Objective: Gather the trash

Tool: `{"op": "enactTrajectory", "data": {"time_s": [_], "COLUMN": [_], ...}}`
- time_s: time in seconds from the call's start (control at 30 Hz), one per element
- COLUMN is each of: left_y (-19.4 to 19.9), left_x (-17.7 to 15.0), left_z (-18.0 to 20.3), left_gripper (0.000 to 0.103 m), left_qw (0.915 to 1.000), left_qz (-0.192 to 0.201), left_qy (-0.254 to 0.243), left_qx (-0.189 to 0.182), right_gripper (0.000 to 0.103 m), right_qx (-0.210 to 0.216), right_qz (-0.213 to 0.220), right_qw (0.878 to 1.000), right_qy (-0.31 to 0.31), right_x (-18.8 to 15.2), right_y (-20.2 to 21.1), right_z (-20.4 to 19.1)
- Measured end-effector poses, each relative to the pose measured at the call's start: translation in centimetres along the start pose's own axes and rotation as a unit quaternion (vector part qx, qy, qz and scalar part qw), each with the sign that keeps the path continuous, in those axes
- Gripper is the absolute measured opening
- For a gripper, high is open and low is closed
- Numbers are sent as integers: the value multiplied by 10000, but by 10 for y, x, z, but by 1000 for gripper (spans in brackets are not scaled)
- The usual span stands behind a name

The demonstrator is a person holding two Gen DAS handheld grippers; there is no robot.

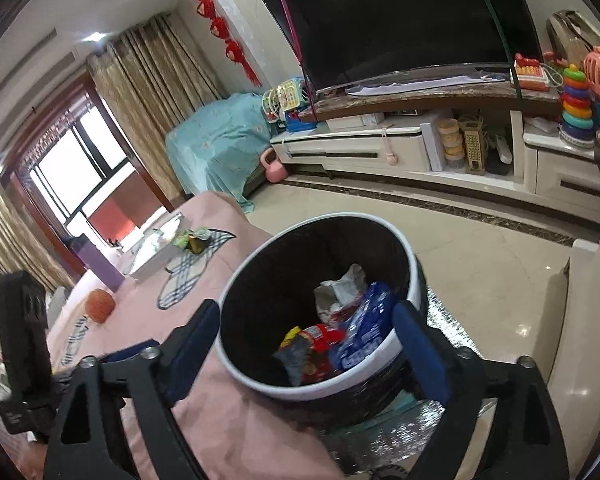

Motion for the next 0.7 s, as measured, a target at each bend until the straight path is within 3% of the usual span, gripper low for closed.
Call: {"op": "enactTrajectory", "data": {"time_s": [0.37,0.7], "left_y": [44,86], "left_x": [-42,-68], "left_z": [-60,-97], "left_gripper": [75,80], "left_qw": [9983,9930], "left_qz": [374,932], "left_qy": [384,600], "left_qx": [218,401], "right_gripper": [99,99], "right_qx": [177,205], "right_qz": [175,66], "right_qw": [9997,9991], "right_qy": [-4,368], "right_x": [-33,-66], "right_y": [17,21], "right_z": [-41,-80]}}
Point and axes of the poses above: each gripper's, at about its wrist camera, not at the fingertips, and y roughly against the way its jaws point, z to its right, x to its top, the point moved 7 cm from there along -y, roughly the way its jaws point, and after that the axes turned 13 degrees about x, right-handed, at the moved point
